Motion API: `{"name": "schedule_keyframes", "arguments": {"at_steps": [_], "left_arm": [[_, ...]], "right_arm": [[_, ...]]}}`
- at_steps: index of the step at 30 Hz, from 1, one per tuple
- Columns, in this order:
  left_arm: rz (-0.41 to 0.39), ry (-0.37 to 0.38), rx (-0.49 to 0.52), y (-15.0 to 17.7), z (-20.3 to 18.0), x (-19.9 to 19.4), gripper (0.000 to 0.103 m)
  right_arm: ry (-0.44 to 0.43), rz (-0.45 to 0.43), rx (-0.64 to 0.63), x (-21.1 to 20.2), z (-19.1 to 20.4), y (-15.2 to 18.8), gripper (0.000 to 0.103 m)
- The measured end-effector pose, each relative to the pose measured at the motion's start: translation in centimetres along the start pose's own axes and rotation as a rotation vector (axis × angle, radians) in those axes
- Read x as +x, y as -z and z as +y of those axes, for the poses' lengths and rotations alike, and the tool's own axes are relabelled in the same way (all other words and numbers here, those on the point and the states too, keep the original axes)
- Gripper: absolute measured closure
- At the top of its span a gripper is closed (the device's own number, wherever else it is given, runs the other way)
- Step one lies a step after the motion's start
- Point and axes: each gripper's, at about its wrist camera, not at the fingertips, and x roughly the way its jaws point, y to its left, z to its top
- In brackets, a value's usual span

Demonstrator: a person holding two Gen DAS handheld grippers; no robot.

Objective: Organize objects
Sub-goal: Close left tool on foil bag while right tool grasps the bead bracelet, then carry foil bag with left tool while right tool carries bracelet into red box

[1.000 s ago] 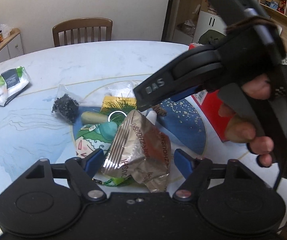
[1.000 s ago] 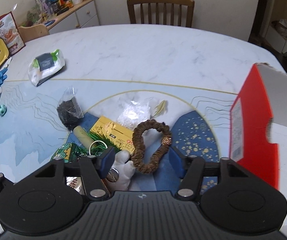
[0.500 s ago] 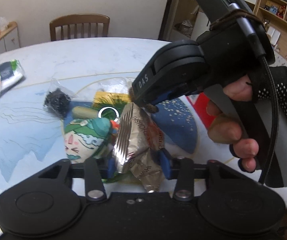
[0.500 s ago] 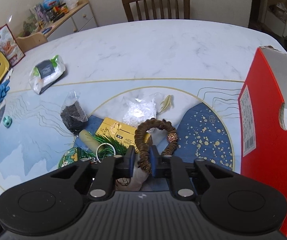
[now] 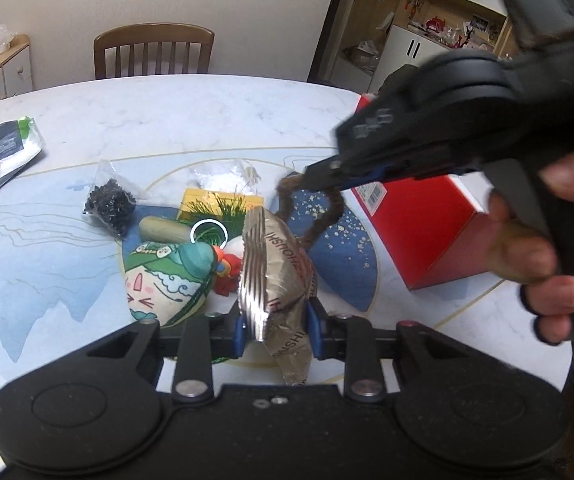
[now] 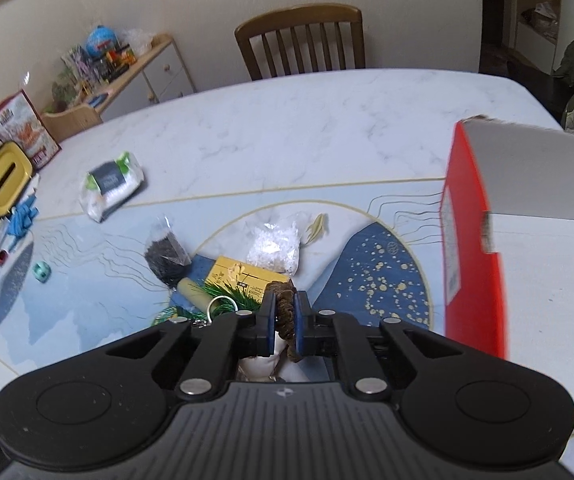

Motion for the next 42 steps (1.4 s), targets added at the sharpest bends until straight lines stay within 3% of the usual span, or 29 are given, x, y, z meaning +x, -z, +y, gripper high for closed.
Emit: {"name": "schedule_keyframes", "arguments": {"at_steps": [10,19,29,42], "left_arm": [[-0.015,0.055,0.019,-3.5,-0.6,-3.3,0.076],[-0.030,0.122,0.055,-7.5,-4.1,-5.0,0.076],[-0.005,0.156,0.092,-10.9,-10.6,-2.0,0.082],[-0.006,0.133,0.116,-14.6,-17.9,2.6,0.084]], "right_arm": [[0.006,-0.083,0.029,-7.2,-1.2,-0.7,0.094],[0.039,-0.174,0.036,-12.4,-4.8,-1.6,0.094],[0.066,-0.186,0.073,-14.3,-13.0,-1.9,0.094],[0.068,-0.137,0.093,-12.5,-22.8,-1.9,0.094]]}}
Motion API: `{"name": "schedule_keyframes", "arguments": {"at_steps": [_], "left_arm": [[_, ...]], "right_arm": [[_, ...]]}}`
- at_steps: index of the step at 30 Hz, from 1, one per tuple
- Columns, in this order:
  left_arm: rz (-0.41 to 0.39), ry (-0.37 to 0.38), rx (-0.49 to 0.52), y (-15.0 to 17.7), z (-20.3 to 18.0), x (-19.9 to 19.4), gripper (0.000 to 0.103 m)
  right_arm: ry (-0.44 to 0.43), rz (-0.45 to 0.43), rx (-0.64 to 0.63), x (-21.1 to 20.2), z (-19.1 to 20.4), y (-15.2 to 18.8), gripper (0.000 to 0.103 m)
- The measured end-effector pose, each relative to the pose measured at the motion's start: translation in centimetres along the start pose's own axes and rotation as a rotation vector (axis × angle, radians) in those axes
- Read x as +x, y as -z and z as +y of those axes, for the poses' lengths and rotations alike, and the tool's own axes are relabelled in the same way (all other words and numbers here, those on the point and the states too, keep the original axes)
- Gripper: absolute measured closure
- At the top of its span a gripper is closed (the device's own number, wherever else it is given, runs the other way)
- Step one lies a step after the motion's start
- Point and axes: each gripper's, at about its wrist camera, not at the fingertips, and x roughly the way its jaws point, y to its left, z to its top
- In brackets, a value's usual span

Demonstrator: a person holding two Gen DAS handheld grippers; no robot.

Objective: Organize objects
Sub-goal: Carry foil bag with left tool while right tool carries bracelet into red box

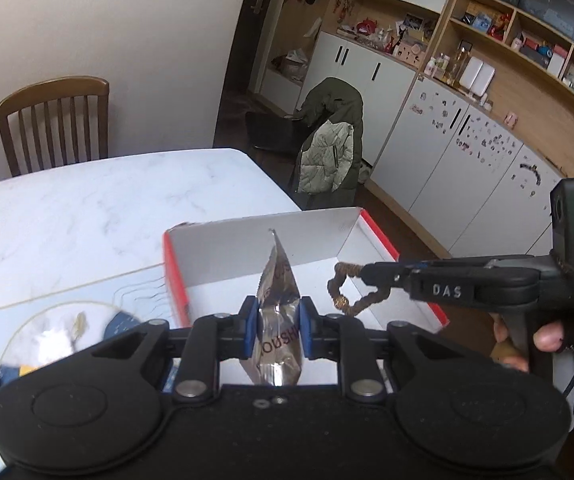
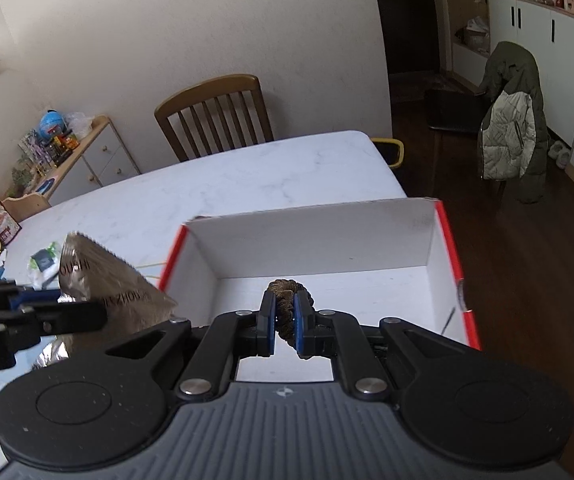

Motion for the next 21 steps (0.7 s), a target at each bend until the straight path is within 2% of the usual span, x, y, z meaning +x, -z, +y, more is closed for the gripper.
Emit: {"name": "schedule_keyframes", "arguments": {"at_steps": [10,15,21], "left_arm": [[0.096,0.006,-0.068,-0.2,-1.2,8.0,0.084],[0.127,0.012,-0.111,-0.2,-0.8,10.8,0.084],[0.173,-0.005,-0.139,0.6,-0.4,12.9,0.084]], "right_arm": [[0.027,0.092,-0.040,3.7,-4.5,1.1,0.094],[0.037,0.142,-0.092,5.4,-5.2,2.1,0.094],[0.008,0.196,-0.142,7.0,-5.0,3.4,0.094]]}}
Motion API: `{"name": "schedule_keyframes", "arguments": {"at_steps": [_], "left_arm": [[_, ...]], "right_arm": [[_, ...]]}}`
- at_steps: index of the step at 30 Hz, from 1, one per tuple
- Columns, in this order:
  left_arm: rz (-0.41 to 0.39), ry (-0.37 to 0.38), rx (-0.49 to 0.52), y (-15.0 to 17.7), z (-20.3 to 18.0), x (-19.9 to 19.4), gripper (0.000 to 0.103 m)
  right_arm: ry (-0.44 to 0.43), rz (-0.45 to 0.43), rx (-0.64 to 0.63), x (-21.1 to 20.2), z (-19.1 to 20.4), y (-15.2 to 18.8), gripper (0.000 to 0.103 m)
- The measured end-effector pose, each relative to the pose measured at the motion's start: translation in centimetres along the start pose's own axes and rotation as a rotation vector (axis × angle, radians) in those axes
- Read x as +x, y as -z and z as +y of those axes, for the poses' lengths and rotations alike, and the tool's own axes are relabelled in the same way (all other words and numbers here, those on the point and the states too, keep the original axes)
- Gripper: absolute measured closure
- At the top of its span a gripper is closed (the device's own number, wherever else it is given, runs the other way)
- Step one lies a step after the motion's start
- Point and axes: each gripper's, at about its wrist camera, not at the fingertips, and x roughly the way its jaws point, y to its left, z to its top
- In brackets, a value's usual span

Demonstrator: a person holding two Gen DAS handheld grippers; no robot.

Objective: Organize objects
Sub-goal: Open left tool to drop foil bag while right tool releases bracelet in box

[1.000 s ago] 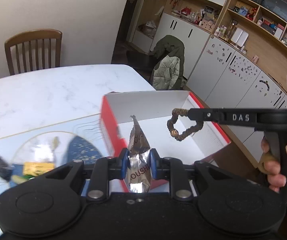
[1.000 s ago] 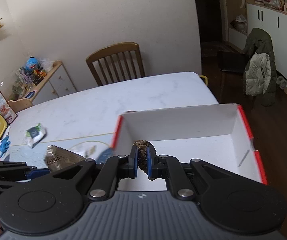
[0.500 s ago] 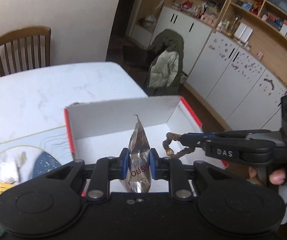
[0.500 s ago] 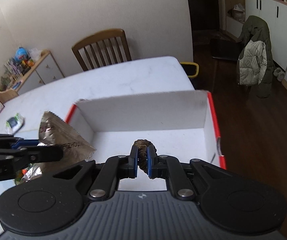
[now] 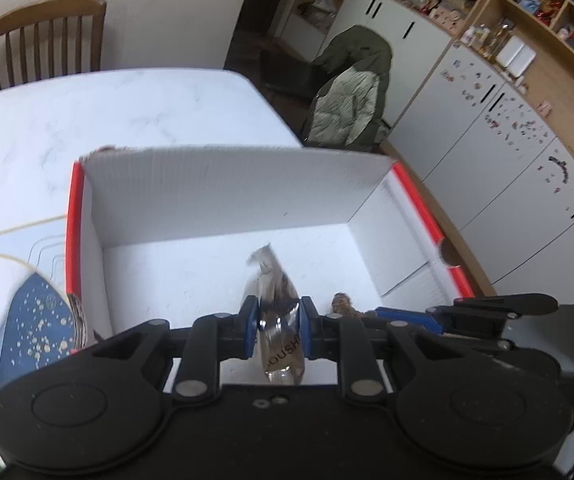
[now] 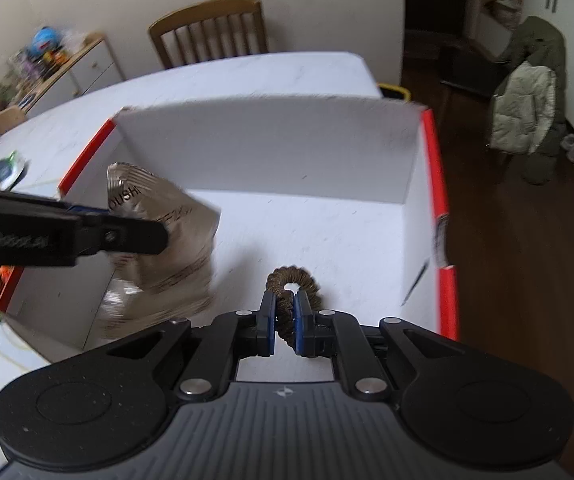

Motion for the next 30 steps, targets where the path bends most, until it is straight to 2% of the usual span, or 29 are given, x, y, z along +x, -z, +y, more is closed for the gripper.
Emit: {"name": "schedule_keyframes", "arguments": {"at_steps": [7,14,16,19,22,24,27,30], "left_arm": [[0.060,-0.075,0.009,0.7,0.6,0.6,0.083],[0.122,-0.132,0.063,1.0,0.0,1.4,0.073],[0.125,-0.141,0.061,1.1,0.1,1.3,0.061],[0.118,-0.136,0.089,1.3,-0.4,0.9,0.053],[0.106,-0.131,0.113,1.4,-1.3,0.6,0.040],[0.093,-0.131,0.121,1.6,-1.6,0.1,0.034],[0.070,-0.115,0.120,1.7,-1.8,-1.1,0.034],[0.028,-0.106,0.131,2.1,-2.0,-2.9,0.029]], "right_arm": [[-0.028,0.026,-0.072,0.1,1.1,0.8,0.094],[-0.065,0.016,-0.073,-0.3,1.0,0.7,0.094],[-0.070,0.005,-0.081,-0.6,1.1,0.7,0.094],[-0.081,-0.012,-0.082,-1.0,1.1,0.6,0.093],[-0.094,-0.034,-0.086,-1.7,1.1,0.7,0.093],[-0.096,-0.049,-0.093,-2.2,1.2,0.7,0.092],[-0.107,-0.067,-0.100,-3.2,1.4,0.8,0.092],[-0.116,-0.090,-0.108,-4.4,2.0,0.9,0.090]]}}
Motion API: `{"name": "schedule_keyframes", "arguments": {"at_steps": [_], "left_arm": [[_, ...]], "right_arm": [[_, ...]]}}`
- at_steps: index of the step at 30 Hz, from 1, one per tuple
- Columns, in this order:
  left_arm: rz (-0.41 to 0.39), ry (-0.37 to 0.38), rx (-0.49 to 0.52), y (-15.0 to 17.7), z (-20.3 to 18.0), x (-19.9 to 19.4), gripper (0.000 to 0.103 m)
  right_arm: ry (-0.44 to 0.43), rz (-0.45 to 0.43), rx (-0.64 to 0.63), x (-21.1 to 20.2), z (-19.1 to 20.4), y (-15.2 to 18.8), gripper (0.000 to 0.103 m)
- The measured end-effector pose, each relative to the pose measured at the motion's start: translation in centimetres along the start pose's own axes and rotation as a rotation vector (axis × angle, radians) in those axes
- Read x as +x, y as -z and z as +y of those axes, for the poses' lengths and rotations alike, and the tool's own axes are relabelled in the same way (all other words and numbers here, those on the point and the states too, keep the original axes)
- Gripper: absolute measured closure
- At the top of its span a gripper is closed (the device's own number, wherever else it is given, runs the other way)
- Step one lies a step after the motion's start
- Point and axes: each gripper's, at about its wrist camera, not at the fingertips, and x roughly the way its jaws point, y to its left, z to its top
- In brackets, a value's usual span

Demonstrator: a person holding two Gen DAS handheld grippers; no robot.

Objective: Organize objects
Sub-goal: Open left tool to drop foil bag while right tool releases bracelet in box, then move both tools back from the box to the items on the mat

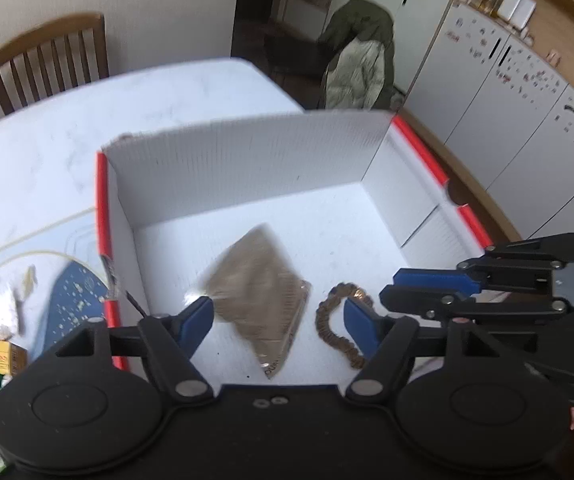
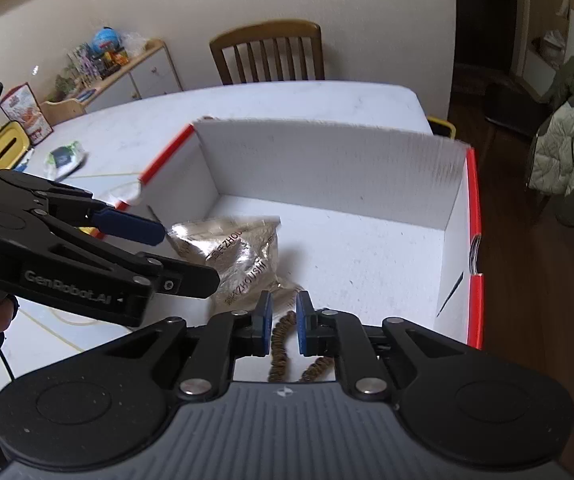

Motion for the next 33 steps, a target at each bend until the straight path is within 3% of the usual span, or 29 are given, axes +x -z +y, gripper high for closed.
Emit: {"name": "schedule_keyframes", "arguments": {"at_steps": [5,13,15,23,28,33], "left_arm": [[-0.086,0.004,0.023,0.5,-0.4,-3.6,0.023],[-0.193,-0.003,0.028,1.7,0.3,-8.5,0.018],[-0.214,-0.004,0.033,2.2,0.9,-9.7,0.016],[-0.291,-0.048,0.038,4.5,5.2,-13.4,0.010],[-0.334,-0.065,0.031,6.0,8.8,-16.0,0.001],[-0.344,-0.075,0.013,7.3,12.3,-17.7,0.001]], "right_arm": [[-0.010,-0.061,-0.002,-2.1,1.3,-0.2,0.075],[-0.003,-0.134,0.016,-4.9,4.1,-0.3,0.070],[0.007,-0.159,0.031,-5.6,4.9,-0.3,0.053],[0.049,-0.226,0.058,-7.0,10.2,-0.7,0.040],[0.074,-0.248,0.075,-6.7,14.4,-0.9,0.032],[0.090,-0.251,0.084,-6.0,18.6,-1.0,0.025]]}}
